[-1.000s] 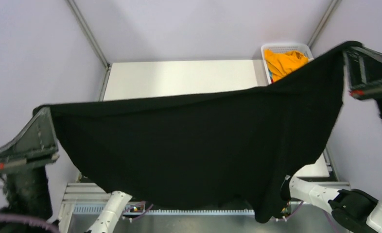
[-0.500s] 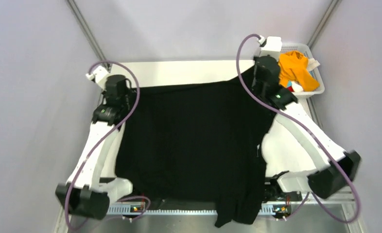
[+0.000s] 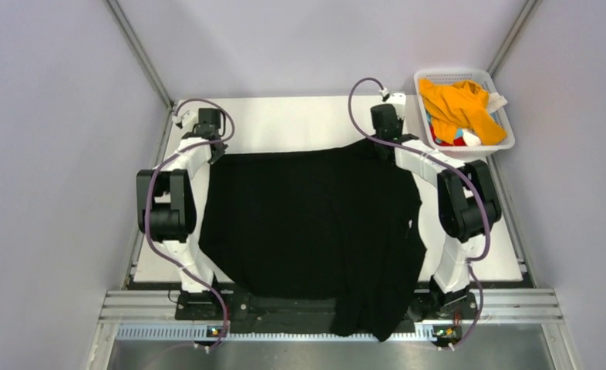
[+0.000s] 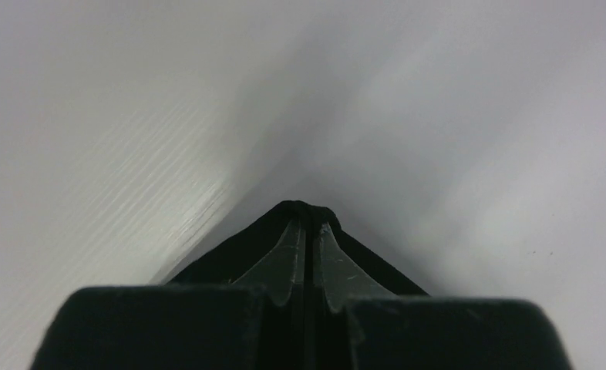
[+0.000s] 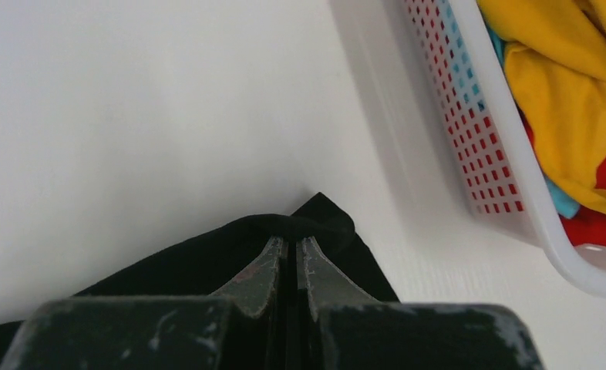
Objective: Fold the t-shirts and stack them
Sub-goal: Flatten out the tshirt
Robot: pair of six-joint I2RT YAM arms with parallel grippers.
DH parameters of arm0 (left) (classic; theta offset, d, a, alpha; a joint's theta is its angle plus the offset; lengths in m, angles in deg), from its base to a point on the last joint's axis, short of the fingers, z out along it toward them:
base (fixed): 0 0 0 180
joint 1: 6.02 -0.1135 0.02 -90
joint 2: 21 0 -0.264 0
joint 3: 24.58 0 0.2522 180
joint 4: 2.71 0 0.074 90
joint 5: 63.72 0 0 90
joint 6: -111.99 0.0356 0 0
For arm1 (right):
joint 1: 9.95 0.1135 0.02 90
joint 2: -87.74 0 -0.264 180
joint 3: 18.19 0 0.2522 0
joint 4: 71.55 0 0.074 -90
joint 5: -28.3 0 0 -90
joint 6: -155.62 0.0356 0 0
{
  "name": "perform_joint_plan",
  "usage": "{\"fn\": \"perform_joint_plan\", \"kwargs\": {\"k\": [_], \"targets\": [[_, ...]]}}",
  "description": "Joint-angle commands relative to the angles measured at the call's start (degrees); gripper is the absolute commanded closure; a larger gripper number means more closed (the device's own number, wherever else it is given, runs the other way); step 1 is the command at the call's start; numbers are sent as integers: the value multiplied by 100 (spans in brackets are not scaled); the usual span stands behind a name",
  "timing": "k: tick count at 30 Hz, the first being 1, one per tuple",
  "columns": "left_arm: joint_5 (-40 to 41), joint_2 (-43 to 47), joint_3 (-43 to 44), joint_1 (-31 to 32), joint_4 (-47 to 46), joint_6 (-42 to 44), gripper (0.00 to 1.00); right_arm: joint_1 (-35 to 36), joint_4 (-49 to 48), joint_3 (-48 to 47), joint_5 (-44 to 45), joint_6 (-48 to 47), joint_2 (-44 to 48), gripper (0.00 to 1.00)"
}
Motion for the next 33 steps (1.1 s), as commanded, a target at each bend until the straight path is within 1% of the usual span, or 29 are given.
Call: {"fn": "perform_joint_plan", "kwargs": {"k": [1,3,7,10,12,13,14,15,16,17,18,19,20,21,22,24,28,31,33], "targets": [[-394,-417,803,-228,-268,-6,100,-87,-446,-714,-123,164,-283,100],[-457,-661,1040,-263,-269,17,100,-108,-404,-931,-38,133,-438,100],[-508,-1082,1537,-308,-198,85,100,-209,-292,-1341,-165,194,-801,100],[-546,-1534,2131,-364,92,62,100,-307,-280,-1668,-233,208,-1120,100],[-651,-1852,2567,-421,236,78,100,-410,-300,-1962,-487,316,-1428,100],[-684,-2010,2810,-445,305,80,91,-474,-303,-2169,-655,386,-1613,100],[-738,-2154,3051,-473,339,79,76,-571,-305,-2442,-888,443,-1848,99],[-772,-2272,3260,-496,363,86,61,-646,-254,-2765,-1126,479,-2102,95],[-811,-2368,3553,-508,374,93,43,-719,-40,-3197,-1414,491,-2419,86],[-884,-2442,3770,-527,384,127,12,-765,233,-3622,-1674,534,-2671,72],[-1017,-2497,3960,-535,405,203,3,-799,584,-4132,-1861,611,-2859,58],[-1126,-2498,4103,-538,410,255,1,-807,934,-4541,-1966,658,-2975,47],[-1227,-2453,4166,-539,418,272,1,-806,1119,-4759,-2059,693,-2983,30],[-1331,-2309,4145,-538,405,282,1,-810,1173,-4694,-2187,725,-2895,7],[-1424,-2185,4063,-539,398,292,1,-813,1172,-4496,-2347,761,-2742,2],[-1601,-1831,3724,-520,321,315,1,-806,997,-3869,-2616,853,-2347,1],[-1906,-1048,2667,-485,229,348,1,-790,620,-2609,-3305,1136,-1627,1],[-2157,-552,1779,-411,172,349,1,-731,264,-1880,-3921,1453,-1343,1],[-2423,-328,1256,-369,103,339,1,-642,126,-1616,-4051,1616,-1299,1]]}}
